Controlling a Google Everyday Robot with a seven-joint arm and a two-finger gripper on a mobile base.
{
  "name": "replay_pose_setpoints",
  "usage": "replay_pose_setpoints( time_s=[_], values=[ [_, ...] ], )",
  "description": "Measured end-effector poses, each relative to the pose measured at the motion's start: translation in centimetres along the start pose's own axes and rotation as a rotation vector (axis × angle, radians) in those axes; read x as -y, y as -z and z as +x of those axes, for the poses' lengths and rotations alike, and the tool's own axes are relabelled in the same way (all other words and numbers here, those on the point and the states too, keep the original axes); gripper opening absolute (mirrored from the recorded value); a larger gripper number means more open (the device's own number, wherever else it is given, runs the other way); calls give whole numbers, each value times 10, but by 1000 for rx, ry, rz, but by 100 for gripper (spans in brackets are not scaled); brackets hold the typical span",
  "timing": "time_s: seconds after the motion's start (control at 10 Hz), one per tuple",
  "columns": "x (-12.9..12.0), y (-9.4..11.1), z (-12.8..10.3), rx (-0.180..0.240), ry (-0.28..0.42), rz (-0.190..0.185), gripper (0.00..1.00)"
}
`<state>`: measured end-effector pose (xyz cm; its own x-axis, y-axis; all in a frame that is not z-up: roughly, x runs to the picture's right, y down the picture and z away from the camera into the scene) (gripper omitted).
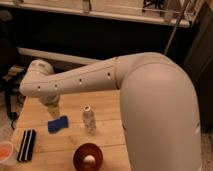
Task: Knock the bottle over
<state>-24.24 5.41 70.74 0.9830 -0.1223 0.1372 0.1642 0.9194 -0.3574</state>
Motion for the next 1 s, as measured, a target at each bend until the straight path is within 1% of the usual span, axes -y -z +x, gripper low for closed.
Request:
replay_pose_setpoints(
  time_s=[0.1,0.3,0.4,0.5,0.6,0.7,0.8,0.9,1.0],
  values=[
    [13,6,13,-15,-14,30,80],
    [45,24,58,-64,-83,120,80],
    [56,33,90,-103,-133,166,75],
    [57,38,127,-163,-186,191,66],
    [47,41,173,-247,-250,199,55],
    [15,45,232,-379,-322,185,41],
    [-9,46,260,-451,-351,166,33],
    [-38,44,284,-517,-375,132,25],
    [-79,40,308,-583,-399,83,14]
  ],
)
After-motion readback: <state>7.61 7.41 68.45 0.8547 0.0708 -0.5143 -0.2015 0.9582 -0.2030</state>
